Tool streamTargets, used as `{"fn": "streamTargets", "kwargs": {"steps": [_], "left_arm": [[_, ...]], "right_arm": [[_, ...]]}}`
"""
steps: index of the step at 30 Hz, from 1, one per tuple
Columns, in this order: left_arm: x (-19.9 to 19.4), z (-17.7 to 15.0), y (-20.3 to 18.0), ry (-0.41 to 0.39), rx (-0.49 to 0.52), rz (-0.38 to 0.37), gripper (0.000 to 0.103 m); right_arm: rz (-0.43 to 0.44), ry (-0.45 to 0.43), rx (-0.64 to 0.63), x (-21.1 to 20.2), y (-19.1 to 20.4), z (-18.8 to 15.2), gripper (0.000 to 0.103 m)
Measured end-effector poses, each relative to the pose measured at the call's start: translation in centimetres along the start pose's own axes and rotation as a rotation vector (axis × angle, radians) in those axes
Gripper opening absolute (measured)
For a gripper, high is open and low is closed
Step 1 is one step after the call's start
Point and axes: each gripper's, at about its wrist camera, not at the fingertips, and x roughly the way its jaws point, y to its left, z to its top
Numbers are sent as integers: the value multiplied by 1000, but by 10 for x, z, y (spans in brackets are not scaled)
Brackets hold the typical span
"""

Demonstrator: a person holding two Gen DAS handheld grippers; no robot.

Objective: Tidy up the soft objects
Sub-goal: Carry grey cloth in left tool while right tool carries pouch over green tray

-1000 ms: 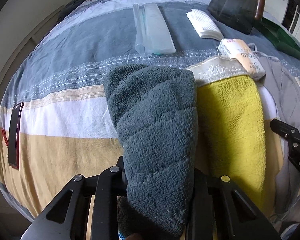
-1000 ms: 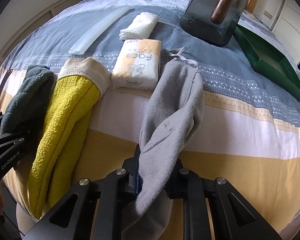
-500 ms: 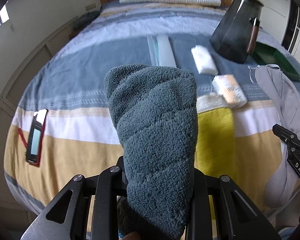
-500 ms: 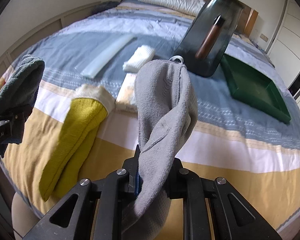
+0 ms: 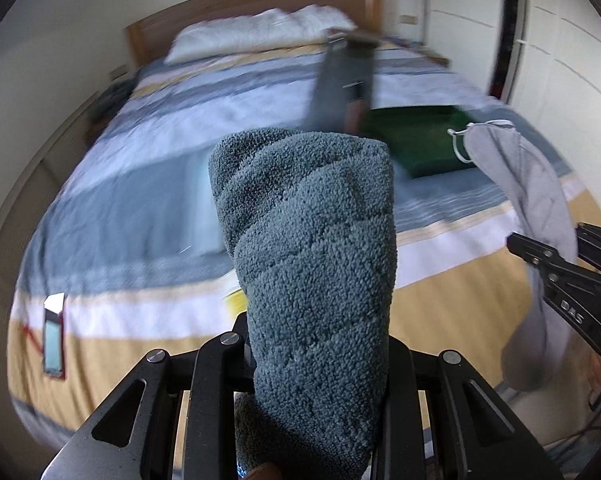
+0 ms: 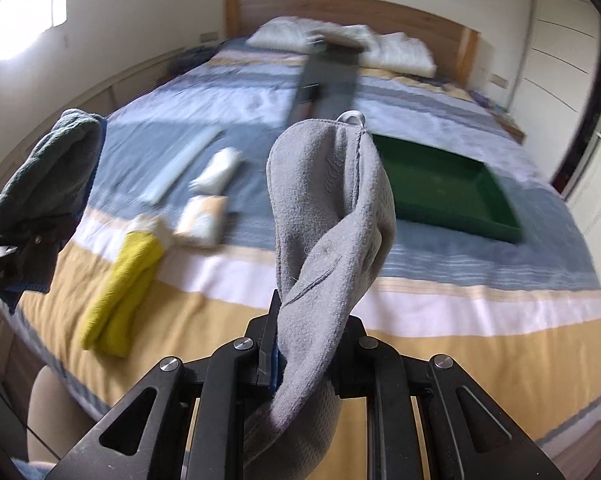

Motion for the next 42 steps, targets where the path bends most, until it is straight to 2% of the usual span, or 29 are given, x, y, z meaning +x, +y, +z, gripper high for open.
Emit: {"fn": "streamTargets", "kwargs": {"steps": [6, 9, 13, 20, 24, 29, 34, 36, 38, 42], "left_arm": [[22, 58, -81, 10, 56, -114, 23], [42, 91, -121, 3, 77, -119, 23], [74, 134, -158, 6, 52, -118, 24], [134, 202, -205, 17, -16, -63, 24], [175, 235, -209, 61, -84, -36, 24], [232, 252, -212, 147, -143, 7, 24], [280, 245, -216, 234, -168, 71, 24], [294, 244, -216, 245, -164, 95, 24], [302, 243, -218, 249, -159, 116, 24], [319, 248, -215, 264, -168, 160, 24]], "right_arm": [[-116, -26, 73, -21, -91, 6, 17], [-166, -30, 98, -19, -134, 17, 17], [-238, -43, 95, -4, -174, 44, 17], [-251, -42, 68, 69, -224, 116, 17], [-239, -7, 1, 130, -249, 155, 17], [-235, 83, -124, 208, -271, 189, 17], [-229, 183, -216, 277, -283, 208, 17], [-250, 214, -262, 299, -285, 211, 18], [-231, 255, -283, 316, -288, 213, 18], [-218, 268, -288, 350, -285, 217, 18]]}}
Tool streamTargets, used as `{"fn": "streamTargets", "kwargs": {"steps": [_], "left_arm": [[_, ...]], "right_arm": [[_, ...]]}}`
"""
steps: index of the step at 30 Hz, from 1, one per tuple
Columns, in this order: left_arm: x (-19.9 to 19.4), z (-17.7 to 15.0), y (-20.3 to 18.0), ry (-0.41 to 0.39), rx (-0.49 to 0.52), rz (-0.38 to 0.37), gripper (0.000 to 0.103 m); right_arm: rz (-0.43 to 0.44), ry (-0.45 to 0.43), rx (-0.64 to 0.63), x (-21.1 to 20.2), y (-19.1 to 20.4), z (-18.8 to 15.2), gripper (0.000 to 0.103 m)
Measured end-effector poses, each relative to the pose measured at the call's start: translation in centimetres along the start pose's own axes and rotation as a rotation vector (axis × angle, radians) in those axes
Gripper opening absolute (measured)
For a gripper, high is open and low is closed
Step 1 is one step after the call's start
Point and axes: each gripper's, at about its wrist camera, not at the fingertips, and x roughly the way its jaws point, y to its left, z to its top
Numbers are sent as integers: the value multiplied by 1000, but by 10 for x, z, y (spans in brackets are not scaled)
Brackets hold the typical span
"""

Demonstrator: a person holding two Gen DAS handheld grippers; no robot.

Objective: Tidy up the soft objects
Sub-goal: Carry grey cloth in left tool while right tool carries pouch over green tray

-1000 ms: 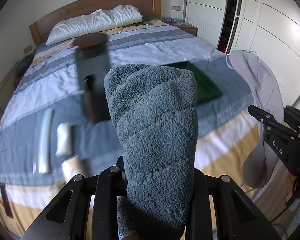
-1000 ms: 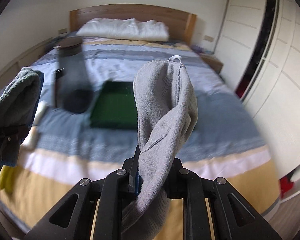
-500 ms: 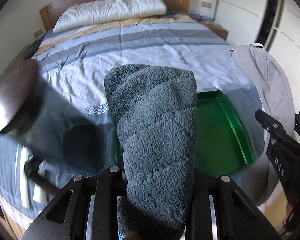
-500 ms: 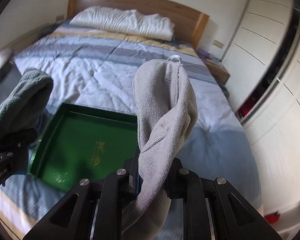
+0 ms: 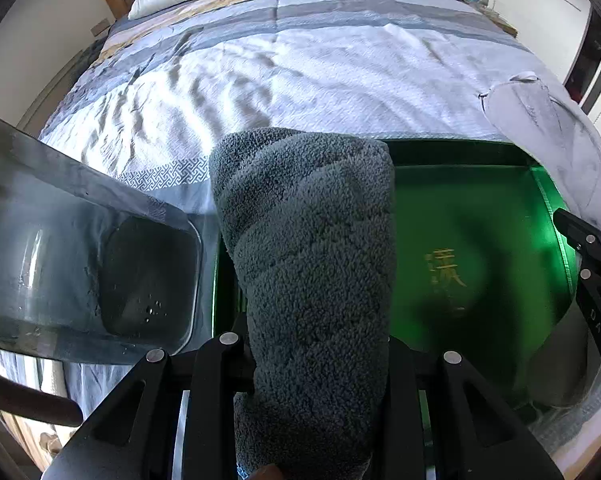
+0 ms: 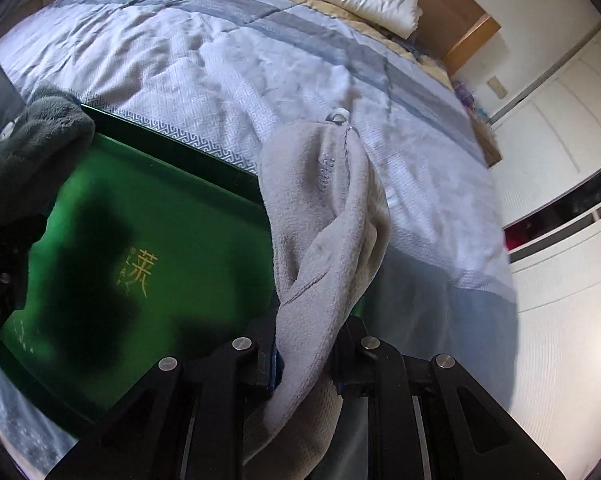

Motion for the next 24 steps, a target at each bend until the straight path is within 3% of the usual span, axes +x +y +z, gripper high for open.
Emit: {"fn": "streamTargets", "kwargs": {"steps": [11, 21, 24], "left_arm": [[16, 1, -5, 3, -4, 8, 24], [17, 3, -7, -12, -20, -1, 24], [17, 3, -9, -16, -19, -1, 25]], "right_arm": [[-59, -15, -35, 39, 12, -5, 19], [-103, -147, 10, 14, 3, 2, 19], [-97, -133, -6, 18, 5, -2, 19]]}}
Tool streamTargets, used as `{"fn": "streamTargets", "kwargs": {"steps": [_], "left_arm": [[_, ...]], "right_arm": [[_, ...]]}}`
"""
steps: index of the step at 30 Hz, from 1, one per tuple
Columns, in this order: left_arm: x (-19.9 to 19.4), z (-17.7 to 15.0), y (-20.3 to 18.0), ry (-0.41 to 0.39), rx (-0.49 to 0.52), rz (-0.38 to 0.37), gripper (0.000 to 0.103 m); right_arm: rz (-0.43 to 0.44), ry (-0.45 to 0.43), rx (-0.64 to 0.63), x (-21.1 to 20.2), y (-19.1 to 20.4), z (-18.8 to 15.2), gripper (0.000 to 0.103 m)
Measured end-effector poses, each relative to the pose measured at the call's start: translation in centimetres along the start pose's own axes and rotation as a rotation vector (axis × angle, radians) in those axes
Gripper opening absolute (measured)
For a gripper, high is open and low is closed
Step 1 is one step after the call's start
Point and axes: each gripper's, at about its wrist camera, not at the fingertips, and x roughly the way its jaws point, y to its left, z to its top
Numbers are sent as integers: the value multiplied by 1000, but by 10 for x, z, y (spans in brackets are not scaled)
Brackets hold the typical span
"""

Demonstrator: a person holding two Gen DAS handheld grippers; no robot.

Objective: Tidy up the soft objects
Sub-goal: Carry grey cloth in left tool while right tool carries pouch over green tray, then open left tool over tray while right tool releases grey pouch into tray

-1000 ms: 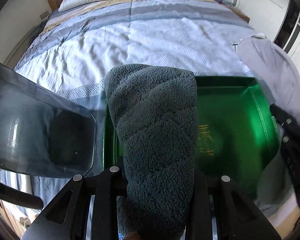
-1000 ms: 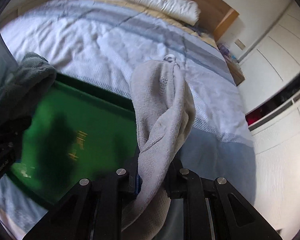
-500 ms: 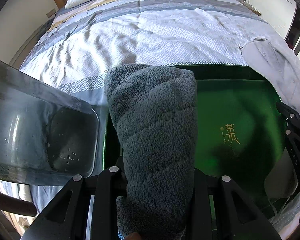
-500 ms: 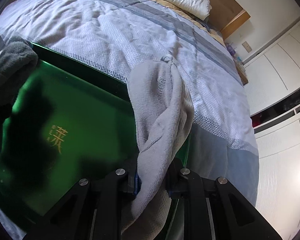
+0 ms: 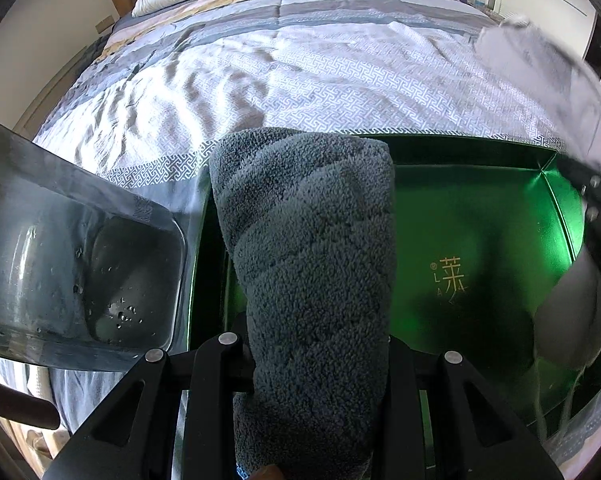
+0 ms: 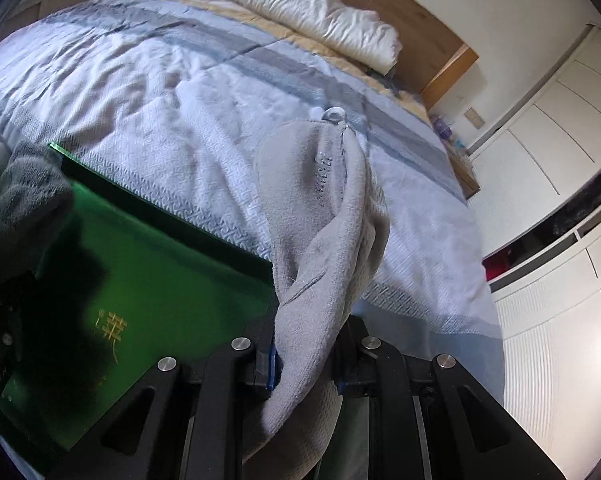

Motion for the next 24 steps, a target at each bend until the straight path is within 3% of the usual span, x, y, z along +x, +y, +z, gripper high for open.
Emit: {"fn": "streamTargets", "kwargs": {"steps": [10, 24], "left_arm": [[4, 1, -2, 21, -3, -2, 25], [8, 0, 0, 35, -2, 11, 28]], "right_arm": [[177, 155, -48, 28, 12, -15, 20], [127, 167, -47, 32, 18, -18, 24]]}}
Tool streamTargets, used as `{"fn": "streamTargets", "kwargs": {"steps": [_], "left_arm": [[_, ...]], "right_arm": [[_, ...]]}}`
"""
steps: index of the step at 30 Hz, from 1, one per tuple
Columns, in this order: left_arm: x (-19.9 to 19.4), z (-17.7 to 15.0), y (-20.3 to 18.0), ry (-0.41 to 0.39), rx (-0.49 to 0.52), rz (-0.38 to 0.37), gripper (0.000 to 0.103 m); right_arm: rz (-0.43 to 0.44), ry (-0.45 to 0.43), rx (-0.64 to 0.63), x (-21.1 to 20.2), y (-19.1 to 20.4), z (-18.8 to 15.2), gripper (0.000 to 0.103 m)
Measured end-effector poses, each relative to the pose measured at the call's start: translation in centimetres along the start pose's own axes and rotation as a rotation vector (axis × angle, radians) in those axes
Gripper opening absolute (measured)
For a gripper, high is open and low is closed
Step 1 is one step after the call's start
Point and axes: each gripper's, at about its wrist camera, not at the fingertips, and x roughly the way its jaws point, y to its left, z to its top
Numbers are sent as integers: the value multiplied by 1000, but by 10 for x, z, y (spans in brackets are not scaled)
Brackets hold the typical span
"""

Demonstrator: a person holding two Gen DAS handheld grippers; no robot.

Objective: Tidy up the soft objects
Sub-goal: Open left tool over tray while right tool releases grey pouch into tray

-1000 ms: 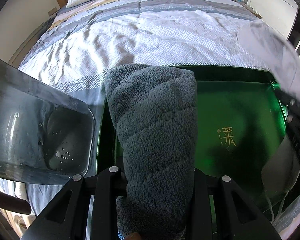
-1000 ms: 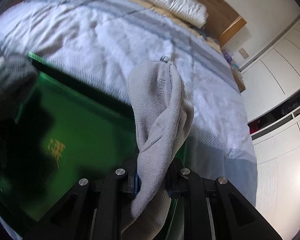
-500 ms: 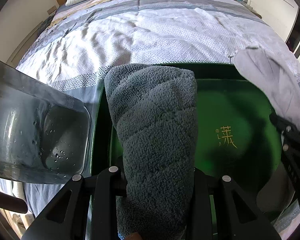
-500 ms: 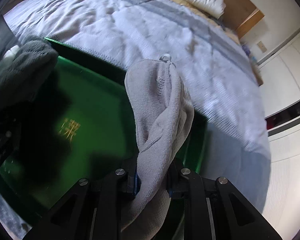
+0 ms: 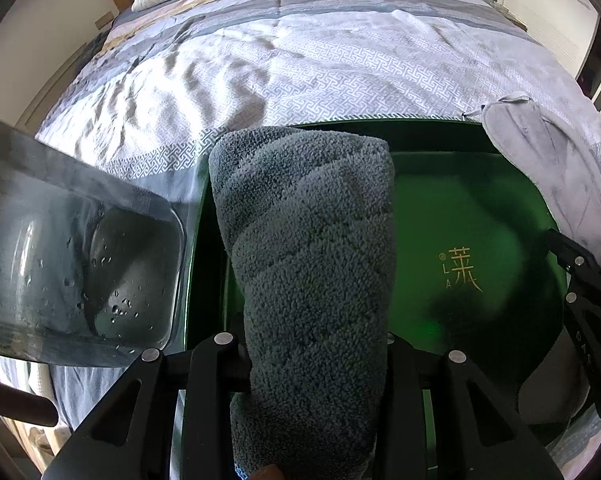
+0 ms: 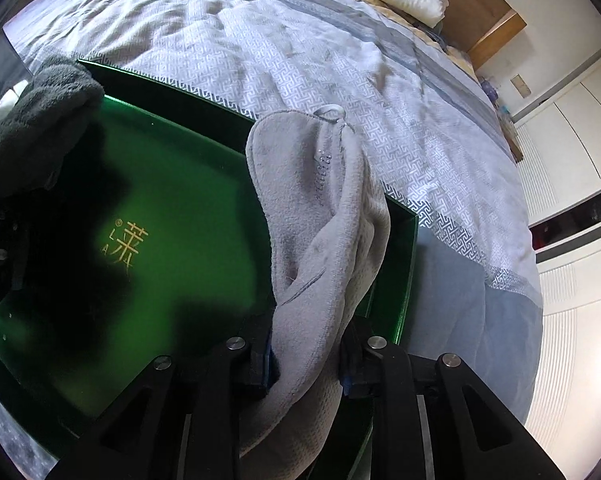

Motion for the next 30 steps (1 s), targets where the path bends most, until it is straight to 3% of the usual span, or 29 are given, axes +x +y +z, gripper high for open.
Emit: {"fn": "streamTargets", "kwargs": {"steps": [21, 30], "left_arm": [[-2, -4, -2, -30, 15, 3, 31], [-2, -3, -2, -33, 17, -3, 40]], "right_arm": [[3, -19, 34, -7, 1, -6, 38], [11, -33, 42, -12, 1, -7, 62]]}}
